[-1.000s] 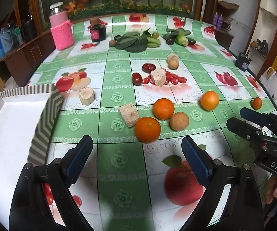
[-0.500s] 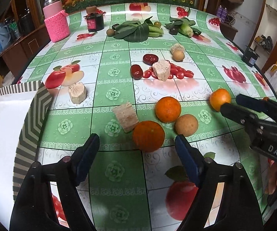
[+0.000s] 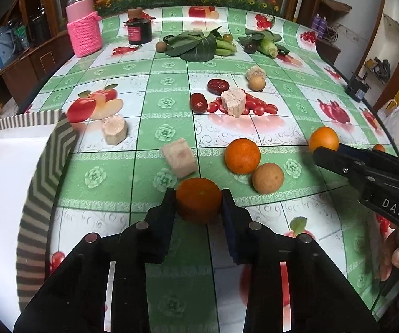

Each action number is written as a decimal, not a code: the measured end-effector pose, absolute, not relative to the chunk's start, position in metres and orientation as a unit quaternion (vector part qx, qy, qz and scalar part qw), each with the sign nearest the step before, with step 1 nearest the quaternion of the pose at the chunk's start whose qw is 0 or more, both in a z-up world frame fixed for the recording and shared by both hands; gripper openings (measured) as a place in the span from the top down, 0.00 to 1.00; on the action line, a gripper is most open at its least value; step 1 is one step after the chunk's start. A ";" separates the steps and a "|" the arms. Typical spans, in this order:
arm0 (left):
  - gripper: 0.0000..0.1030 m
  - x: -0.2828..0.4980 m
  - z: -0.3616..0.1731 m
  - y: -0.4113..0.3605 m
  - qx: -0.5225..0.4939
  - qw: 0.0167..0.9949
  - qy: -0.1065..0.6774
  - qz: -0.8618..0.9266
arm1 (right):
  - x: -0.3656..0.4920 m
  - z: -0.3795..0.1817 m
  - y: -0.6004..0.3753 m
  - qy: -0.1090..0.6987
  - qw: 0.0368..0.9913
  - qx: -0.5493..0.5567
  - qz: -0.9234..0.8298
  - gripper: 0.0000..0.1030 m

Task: Organize fruits
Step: 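Grasp an orange with the left tool while the right tool grasps another orange, then carry both oranges over the white tray and open both tools to drop them, then move both open tools back over the tablecloth toward the remaining fruit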

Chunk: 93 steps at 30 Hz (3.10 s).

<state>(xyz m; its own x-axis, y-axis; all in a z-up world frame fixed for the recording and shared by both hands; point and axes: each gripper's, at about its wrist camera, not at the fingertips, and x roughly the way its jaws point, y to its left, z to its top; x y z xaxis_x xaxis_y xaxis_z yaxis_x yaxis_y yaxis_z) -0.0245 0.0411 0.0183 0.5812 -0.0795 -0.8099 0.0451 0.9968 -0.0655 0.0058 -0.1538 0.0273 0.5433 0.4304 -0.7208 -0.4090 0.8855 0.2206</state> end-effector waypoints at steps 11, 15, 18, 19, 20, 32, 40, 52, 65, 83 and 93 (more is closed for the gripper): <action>0.70 -0.066 0.065 0.065 -0.019 0.908 0.419 -0.016 | -0.030 0.060 -0.126 0.383 0.878 0.022 0.287 0.70; 0.70 -0.080 0.079 0.085 -0.019 0.913 0.407 0.002 | -0.039 0.067 -0.103 0.378 0.872 0.014 0.310 0.70; 0.70 -0.089 0.086 0.103 -0.016 0.915 0.403 0.019 | -0.044 0.073 -0.079 0.374 0.867 0.005 0.330 0.71; 0.70 -0.092 0.089 0.110 -0.016 0.915 0.402 0.026 | -0.045 0.074 -0.074 0.372 0.866 0.003 0.335 0.71; 0.70 -0.094 0.091 0.118 -0.017 0.915 0.401 0.033 | -0.046 0.076 -0.067 0.370 0.864 0.001 0.341 0.71; 0.69 -0.090 0.092 0.201 -0.030 0.902 0.416 0.111 | -0.044 0.087 0.029 0.370 0.831 -0.034 0.415 0.71; 0.69 -0.075 0.071 0.234 -0.049 0.886 0.439 0.140 | -0.034 0.077 0.079 0.387 0.806 -0.071 0.442 0.71; 0.69 -0.067 0.039 0.264 -0.079 0.858 0.482 0.158 | -0.004 0.052 0.129 0.418 0.785 -0.123 0.440 0.71; 0.58 -0.069 0.031 0.277 -0.121 0.852 0.490 0.139 | 0.001 0.048 0.138 0.424 0.789 -0.143 0.422 0.70; 0.41 -0.106 0.083 0.194 -0.074 0.916 0.381 0.102 | -0.051 0.082 0.010 0.375 0.845 -0.062 0.377 0.70; 0.41 -0.096 0.069 0.119 -0.075 0.913 0.400 0.007 | -0.063 0.074 -0.106 0.383 0.879 -0.016 0.285 0.69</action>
<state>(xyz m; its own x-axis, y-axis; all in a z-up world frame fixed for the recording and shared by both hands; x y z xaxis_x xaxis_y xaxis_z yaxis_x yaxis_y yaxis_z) -0.0962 0.1188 0.0694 0.6796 -0.0477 -0.7320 -0.0717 0.9888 -0.1310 -0.0634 -0.1058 0.0736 0.5453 0.4878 -0.6816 -0.5126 0.8375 0.1892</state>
